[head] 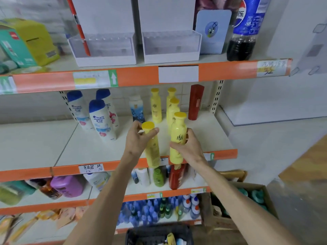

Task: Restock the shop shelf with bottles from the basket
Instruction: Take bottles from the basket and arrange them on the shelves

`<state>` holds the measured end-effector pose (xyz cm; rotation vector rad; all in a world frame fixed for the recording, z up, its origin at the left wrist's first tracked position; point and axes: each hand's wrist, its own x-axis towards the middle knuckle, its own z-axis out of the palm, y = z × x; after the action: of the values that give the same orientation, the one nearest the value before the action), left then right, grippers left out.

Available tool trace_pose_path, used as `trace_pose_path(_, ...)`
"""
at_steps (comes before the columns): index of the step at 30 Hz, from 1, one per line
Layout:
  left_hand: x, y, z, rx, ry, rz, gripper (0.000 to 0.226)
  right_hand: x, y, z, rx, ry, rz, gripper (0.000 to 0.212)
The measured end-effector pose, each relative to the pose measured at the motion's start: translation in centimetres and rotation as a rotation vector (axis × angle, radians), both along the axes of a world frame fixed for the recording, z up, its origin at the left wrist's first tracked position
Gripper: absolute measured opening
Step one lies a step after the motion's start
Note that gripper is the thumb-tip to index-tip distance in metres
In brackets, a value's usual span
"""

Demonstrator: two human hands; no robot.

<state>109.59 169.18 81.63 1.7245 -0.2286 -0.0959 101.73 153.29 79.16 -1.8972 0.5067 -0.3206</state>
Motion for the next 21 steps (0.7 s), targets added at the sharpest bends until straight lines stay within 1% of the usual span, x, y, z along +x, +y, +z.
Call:
trace_pose_path(5,2.4,-1.7,-0.5,-0.14,0.022,-0.014,0.033,2.4,-1.2,-0.5,0.004,-0.009,-0.029,0.042)
trace_pose_path(11,5.4,-3.3,-1.7,-0.13,0.025,0.013,0.03,4.6,-2.5,-1.5,0.006,-0.045,-0.029,0.048)
trace_pose_path(14,6.9,-3.9,-1.9,-0.095,0.034,0.021,0.027,5.4,-3.0,-2.0,0.019,-0.069,-0.02,0.049)
trace_pose_path(17,7.9,-4.2,-1.9,-0.082,0.017,-0.028,0.018,6.0,-3.3,-3.0,0.053,-0.079,-0.042,0.051)
trace_pose_path(21,7.9,-3.4,-2.5,0.121,-0.148,-0.221,0.011,6.1,-3.6,-4.3,0.06,-0.071,-0.048,0.051)
